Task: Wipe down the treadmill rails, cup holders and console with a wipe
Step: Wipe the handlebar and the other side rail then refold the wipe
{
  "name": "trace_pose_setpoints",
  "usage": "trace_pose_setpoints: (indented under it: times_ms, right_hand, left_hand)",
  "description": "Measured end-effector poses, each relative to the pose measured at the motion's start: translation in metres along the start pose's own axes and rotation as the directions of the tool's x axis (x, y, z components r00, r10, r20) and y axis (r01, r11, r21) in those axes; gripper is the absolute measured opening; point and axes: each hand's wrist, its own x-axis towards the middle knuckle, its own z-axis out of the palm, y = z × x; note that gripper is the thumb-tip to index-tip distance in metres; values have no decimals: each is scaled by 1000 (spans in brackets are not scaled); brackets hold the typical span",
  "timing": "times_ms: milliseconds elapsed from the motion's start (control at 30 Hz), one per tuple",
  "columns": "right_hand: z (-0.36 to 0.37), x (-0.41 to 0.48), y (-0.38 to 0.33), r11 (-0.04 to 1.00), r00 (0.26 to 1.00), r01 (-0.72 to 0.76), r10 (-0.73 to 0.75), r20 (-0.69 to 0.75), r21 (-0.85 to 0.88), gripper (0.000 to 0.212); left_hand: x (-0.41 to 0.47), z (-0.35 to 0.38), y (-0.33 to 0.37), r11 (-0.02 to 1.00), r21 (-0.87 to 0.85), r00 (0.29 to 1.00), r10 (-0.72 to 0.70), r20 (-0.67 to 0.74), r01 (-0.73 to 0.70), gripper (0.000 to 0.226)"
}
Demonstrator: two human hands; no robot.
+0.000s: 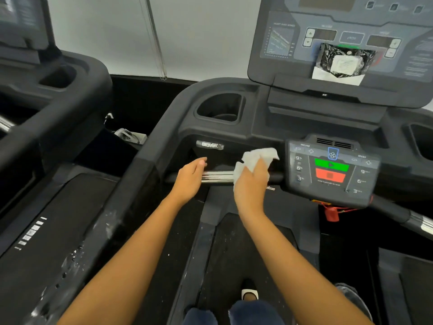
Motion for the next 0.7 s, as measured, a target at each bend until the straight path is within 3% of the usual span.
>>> trace_pose_setpoints:
  times_ms: [33,67,133,167,200,233,267,333,367,433,500,533,567,633,667,700]
  right_hand:
    - [7,6,16,923,981,167,-120,152,-346,14]
    - [17,9,35,771,956,266,-131,264,-579,23]
    - [44,0,65,493,910,397,-102,402,-774,58]
    - [59,-8,66,476,883,440,-74,464,-762,63]
    - [75,-16,58,589,867,406,-8,497,-698,55]
    - [92,-20,46,790,877,270,33,479,-550,40]
    - [105,-23,27,916,878,45,153,453,-398,31]
    - [128,-16,-6,950,886,-286,312,343,-124,31]
    - [137,-11,-20,946,899,-322,313,305,-23,34]
    - [150,-5,-43,976,910,-218,209,358,-16,42]
    - [168,-10,-43,965,824,84,74,562,-249,46]
    - [177,-17,-31,853,735,298,82,673,-429,47]
    - [182,-29,-16,650,663,532,78,745,-542,52]
    - [178,-60,16,244,539,821,-34,842,-516,67]
    - [169,-82,25,155,476,874,-86,875,-461,72]
    - [156,-105,32,128,393,917,-117,912,-379,74]
  left_hand:
    - [-3,-7,5,998,-64,1000,-9,-30,7,40]
    - [-7,-15,10,995,-96,998,-6,-69,0,39]
    - [-17,-33,15,989,-150,989,-13,-150,-10,38]
    - [-23,-45,16,981,-196,983,-29,-181,-7,38]
    - [-28,-57,17,969,-248,976,-48,-211,-6,37]
    - [-35,-70,16,956,-293,967,-67,-246,-8,37]
    - [-41,-82,15,949,-316,954,-88,-288,-8,36]
    - [-53,-107,10,955,-296,914,-138,-383,20,35]
    - [-58,-118,5,961,-272,887,-175,-428,58,34]
    - [-67,-137,-9,955,-246,834,-267,-483,164,35]
    - [-73,-149,-26,915,-286,793,-392,-466,284,30]
    - [-76,-153,-34,889,-308,771,-449,-451,338,27]
    - [-79,-155,-40,872,-314,753,-485,-444,376,26]
    - [-84,-158,-49,853,-307,736,-520,-433,421,27]
    - [-87,-161,-53,850,-306,738,-525,-423,429,28]
    - [-89,-164,-58,845,-307,744,-533,-403,439,30]
